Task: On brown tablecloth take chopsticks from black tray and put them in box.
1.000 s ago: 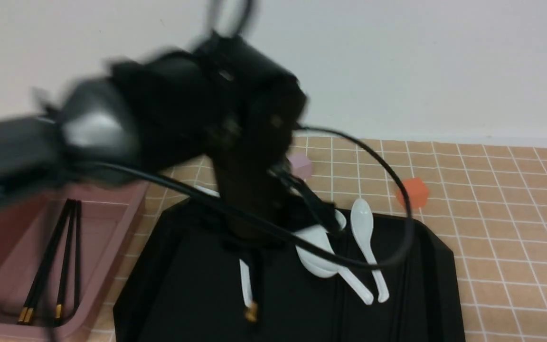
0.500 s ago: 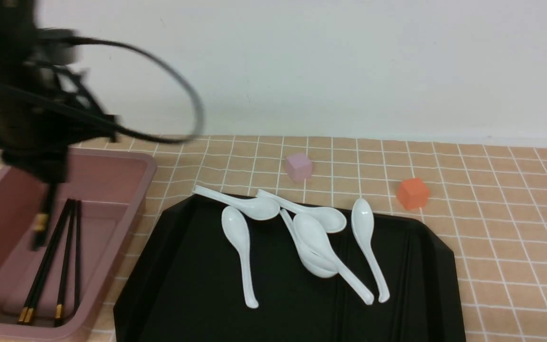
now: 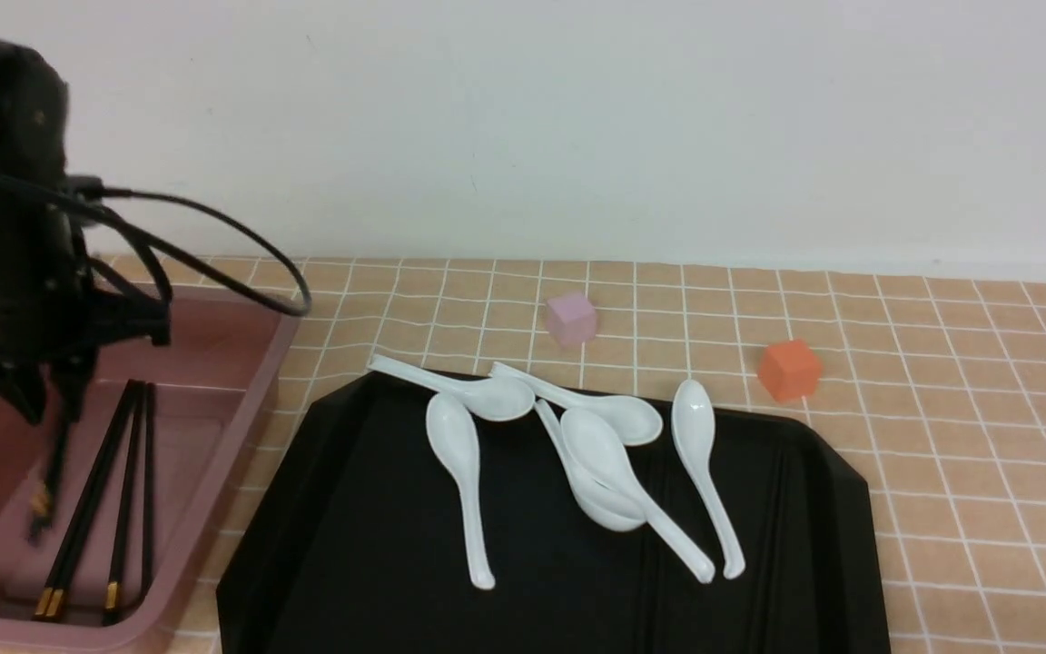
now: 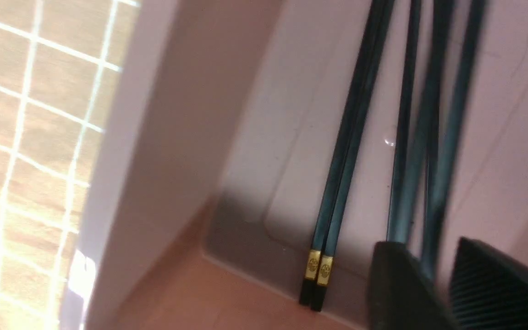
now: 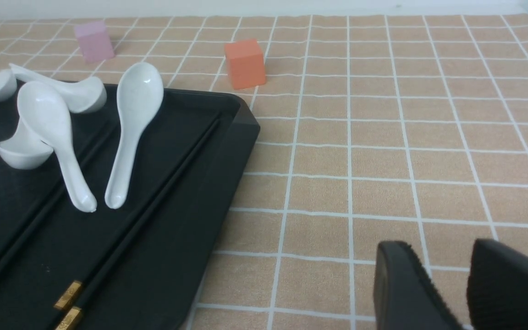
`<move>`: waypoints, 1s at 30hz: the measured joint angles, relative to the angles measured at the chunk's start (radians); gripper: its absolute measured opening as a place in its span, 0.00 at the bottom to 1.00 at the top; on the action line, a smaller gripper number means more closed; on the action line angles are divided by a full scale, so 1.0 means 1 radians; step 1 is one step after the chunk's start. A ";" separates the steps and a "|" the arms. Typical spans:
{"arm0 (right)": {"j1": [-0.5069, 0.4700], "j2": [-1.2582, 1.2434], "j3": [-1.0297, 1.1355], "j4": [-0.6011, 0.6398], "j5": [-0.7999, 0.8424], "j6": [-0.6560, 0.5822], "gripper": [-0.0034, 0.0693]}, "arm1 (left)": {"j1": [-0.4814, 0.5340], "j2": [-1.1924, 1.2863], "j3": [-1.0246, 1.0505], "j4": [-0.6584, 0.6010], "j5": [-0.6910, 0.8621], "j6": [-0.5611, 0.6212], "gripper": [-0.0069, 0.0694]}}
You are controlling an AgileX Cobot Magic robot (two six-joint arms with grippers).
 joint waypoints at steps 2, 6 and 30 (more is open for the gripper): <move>0.000 0.000 0.000 0.000 0.000 0.000 0.38 | 0.000 0.008 0.000 -0.009 0.009 0.002 0.47; 0.000 0.000 0.000 0.000 0.000 0.000 0.38 | 0.000 -0.004 0.000 -0.019 0.038 0.015 0.50; 0.000 0.000 0.000 0.000 0.000 0.000 0.38 | 0.000 -1.091 0.640 -0.322 -0.233 0.120 0.07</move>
